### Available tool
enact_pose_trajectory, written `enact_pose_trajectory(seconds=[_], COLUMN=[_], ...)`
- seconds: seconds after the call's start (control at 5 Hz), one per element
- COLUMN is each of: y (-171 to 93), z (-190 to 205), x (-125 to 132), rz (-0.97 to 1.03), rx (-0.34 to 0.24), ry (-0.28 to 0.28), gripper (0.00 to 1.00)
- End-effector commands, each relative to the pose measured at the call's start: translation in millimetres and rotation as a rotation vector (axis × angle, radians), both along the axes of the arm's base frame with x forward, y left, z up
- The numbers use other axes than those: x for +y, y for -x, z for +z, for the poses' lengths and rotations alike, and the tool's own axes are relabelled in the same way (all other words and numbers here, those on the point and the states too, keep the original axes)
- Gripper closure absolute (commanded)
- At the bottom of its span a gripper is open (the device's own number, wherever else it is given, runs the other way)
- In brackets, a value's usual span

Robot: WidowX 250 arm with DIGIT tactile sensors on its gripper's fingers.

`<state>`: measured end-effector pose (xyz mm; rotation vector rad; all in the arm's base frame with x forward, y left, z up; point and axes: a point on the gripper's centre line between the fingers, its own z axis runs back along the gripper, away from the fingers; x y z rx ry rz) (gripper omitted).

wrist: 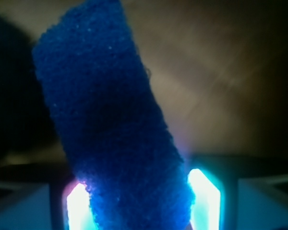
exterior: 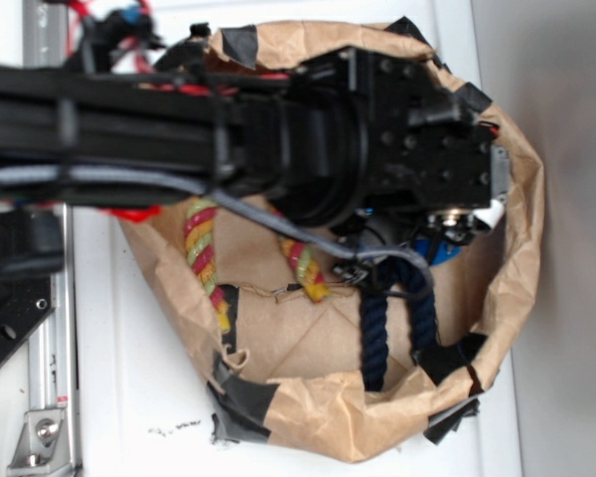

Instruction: Grab the blue sponge.

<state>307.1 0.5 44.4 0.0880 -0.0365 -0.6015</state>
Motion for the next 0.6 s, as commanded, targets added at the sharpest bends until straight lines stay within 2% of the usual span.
enact_pose_trajectory(seconds=[0.0,0.2,0.4], y=[36.3,48.1,48.7], z=[109.4,120.7,118.4], x=[-18.5,-17.7,-16.3], rz=[0.44,0.56,0.601], rx=[-0.14,-0.185,-0.185], ry=[0.172,0.174,0.152], gripper=[1.0,1.0,1.0])
